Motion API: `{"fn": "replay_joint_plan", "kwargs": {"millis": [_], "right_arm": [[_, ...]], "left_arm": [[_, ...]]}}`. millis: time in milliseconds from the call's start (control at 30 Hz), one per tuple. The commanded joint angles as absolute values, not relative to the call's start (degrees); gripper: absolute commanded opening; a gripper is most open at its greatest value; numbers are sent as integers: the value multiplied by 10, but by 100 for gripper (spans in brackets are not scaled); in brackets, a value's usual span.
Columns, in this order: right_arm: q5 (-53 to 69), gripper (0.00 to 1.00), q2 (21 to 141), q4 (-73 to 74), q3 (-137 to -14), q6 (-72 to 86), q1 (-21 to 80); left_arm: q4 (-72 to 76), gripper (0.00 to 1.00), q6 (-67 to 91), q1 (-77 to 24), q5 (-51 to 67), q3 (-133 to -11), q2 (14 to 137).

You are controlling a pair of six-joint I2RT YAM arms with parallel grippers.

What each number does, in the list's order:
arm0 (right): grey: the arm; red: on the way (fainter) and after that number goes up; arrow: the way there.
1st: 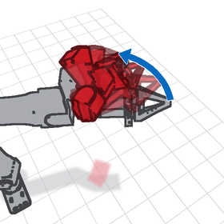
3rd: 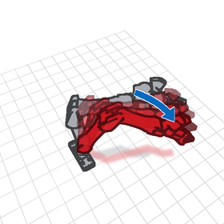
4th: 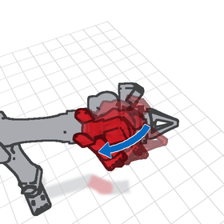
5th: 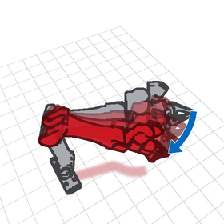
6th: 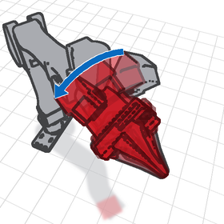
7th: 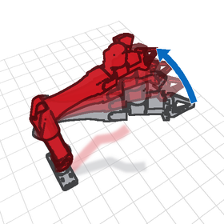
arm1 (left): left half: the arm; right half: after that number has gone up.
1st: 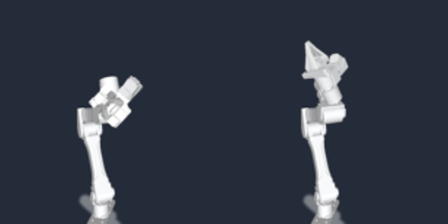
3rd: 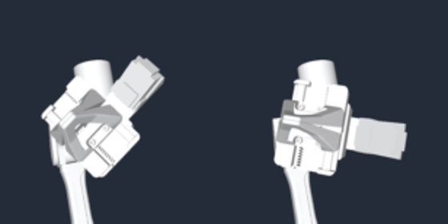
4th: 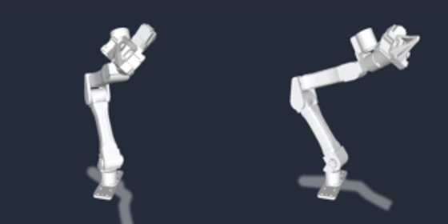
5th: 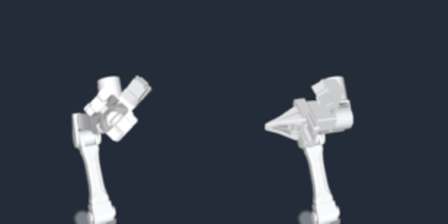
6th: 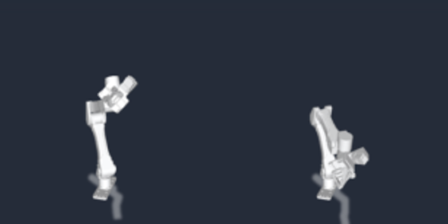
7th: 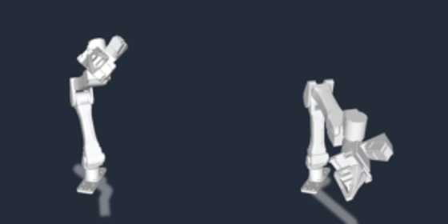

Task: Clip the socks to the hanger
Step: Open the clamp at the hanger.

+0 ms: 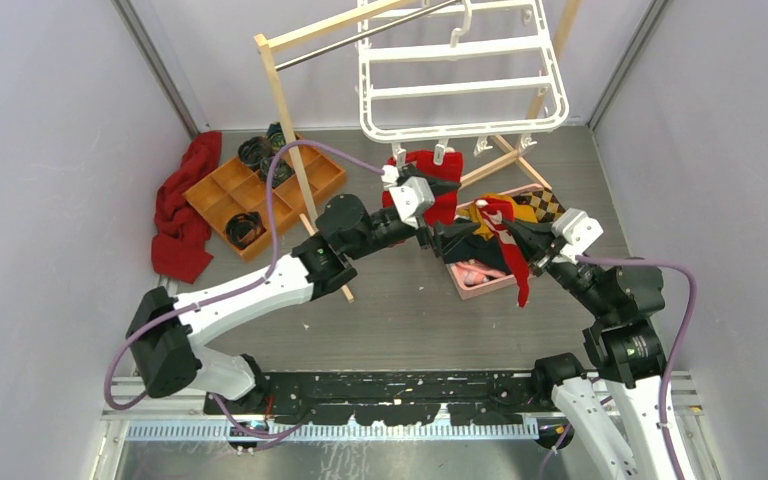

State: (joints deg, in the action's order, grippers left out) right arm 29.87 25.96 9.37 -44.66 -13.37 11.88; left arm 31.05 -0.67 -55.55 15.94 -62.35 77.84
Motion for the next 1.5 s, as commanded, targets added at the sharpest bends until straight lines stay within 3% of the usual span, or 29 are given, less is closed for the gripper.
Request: {"fn": "replay_joint_plan", "kwargs": {"millis": [0, 567, 1000, 1467], "right_arm": [[266, 1, 248, 85, -443, -140, 115], [238, 1, 241, 77, -423, -129, 114], [242, 1, 244, 69, -422, -123, 114], [245, 1, 248, 59, -421, -121, 114]], "left_arm": [[364, 76, -63, -550, 154, -666, 811], [454, 76, -16, -509, 123, -725, 888], [477, 65, 34, -505, 109, -760, 913], [486, 61, 47, -505, 89, -782, 931]]}}
